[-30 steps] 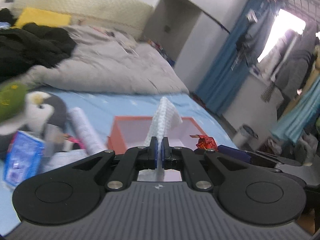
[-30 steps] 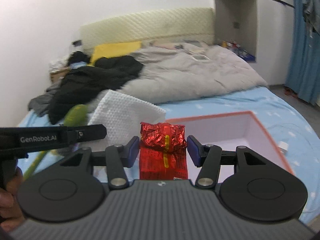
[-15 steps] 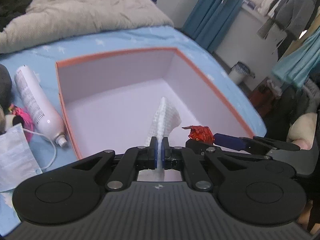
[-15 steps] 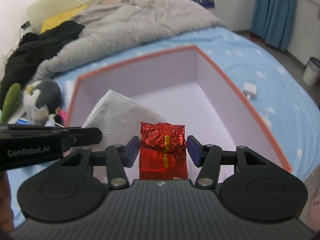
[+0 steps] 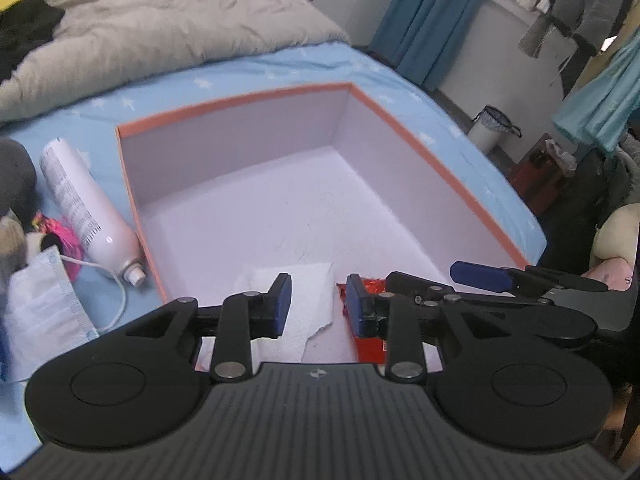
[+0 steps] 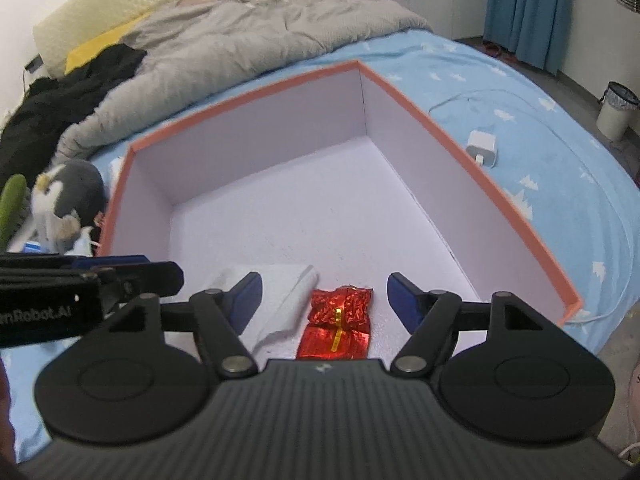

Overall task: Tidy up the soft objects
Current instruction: 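Open the left tool releasing the wipe while the right tool releases the candy packet into the box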

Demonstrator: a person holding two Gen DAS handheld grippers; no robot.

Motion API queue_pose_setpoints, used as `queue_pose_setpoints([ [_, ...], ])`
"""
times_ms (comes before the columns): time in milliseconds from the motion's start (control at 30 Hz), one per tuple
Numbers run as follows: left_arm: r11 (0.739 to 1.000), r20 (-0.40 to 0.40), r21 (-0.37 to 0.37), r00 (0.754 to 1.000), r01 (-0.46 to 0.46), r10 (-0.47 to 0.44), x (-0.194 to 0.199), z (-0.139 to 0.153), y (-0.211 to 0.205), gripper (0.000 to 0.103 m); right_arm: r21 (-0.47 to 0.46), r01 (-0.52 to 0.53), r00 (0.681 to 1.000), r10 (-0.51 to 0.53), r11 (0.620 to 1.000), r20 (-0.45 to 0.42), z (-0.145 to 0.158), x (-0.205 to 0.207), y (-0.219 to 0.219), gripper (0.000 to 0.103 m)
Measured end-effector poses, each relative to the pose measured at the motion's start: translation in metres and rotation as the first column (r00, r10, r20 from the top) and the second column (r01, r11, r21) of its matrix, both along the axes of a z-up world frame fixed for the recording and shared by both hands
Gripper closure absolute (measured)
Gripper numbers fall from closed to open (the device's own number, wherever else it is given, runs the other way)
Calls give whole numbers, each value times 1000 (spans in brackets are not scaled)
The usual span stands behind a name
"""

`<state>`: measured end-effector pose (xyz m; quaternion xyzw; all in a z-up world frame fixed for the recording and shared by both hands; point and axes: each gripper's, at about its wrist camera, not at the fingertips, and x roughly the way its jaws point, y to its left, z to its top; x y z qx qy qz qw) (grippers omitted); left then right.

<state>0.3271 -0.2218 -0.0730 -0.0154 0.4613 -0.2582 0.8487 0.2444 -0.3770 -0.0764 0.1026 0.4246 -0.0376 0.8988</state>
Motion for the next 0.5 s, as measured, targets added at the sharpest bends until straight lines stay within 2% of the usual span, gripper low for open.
queue_pose_setpoints([
  [267, 998, 94, -45, 995, -34, 38, -46, 47, 30, 68, 18, -4, 995, 2, 1000, 104, 40, -35, 11, 31],
  [500, 995, 173, -68, 981, -74, 84, -99, 82, 72, 68, 21, -47, 977, 41, 999, 207, 78, -74, 37, 32],
])
